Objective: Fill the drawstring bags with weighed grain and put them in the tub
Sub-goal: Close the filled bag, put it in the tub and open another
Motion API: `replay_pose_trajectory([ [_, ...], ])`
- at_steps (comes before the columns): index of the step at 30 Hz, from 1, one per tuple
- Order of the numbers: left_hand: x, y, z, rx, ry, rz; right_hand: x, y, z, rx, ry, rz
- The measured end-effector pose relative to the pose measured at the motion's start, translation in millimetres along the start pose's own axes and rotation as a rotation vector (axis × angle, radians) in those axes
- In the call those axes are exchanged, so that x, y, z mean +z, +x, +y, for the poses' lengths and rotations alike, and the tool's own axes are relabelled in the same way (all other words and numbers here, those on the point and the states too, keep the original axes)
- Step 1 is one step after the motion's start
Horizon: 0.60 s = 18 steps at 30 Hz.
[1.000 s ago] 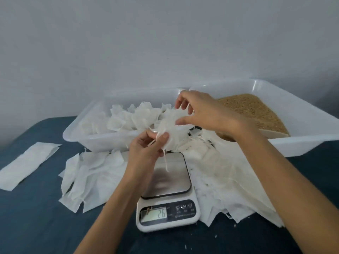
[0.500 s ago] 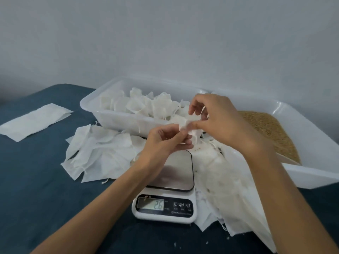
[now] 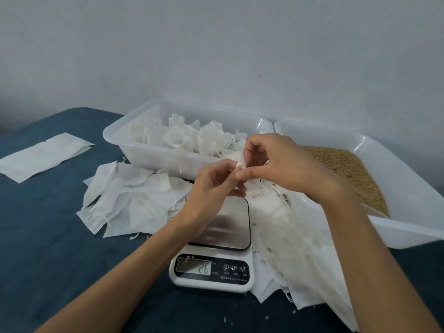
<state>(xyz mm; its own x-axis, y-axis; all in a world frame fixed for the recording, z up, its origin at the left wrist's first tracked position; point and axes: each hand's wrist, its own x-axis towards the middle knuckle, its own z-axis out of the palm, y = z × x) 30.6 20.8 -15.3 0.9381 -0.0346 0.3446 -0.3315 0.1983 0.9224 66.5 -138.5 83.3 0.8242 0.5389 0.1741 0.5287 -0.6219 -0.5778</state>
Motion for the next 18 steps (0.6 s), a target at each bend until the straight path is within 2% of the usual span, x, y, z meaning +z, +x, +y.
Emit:
replay_pose_trajectory([
  [3, 1.0, -0.9, 2.1, 0.006, 0.054, -0.016, -1.0, 0.3, 3.6, 0.006, 0.073, -0.003],
  [7, 2.3, -1.7, 2.3, -0.012, 0.099, -0.029, -2.6, 0.8, 7.1, 0.008, 0.013, -0.013],
  [13, -0.6, 1.5, 1.7, -0.06, -0.003, 0.044, -10.9, -1.7, 11.1, 0.047, 0.012, 0.016],
  [18, 0.5, -1.9, 1.0, -0.001, 0.091, -0.001, -8.9, -3.8, 3.2, 0.087, 0.064, -0.085],
])
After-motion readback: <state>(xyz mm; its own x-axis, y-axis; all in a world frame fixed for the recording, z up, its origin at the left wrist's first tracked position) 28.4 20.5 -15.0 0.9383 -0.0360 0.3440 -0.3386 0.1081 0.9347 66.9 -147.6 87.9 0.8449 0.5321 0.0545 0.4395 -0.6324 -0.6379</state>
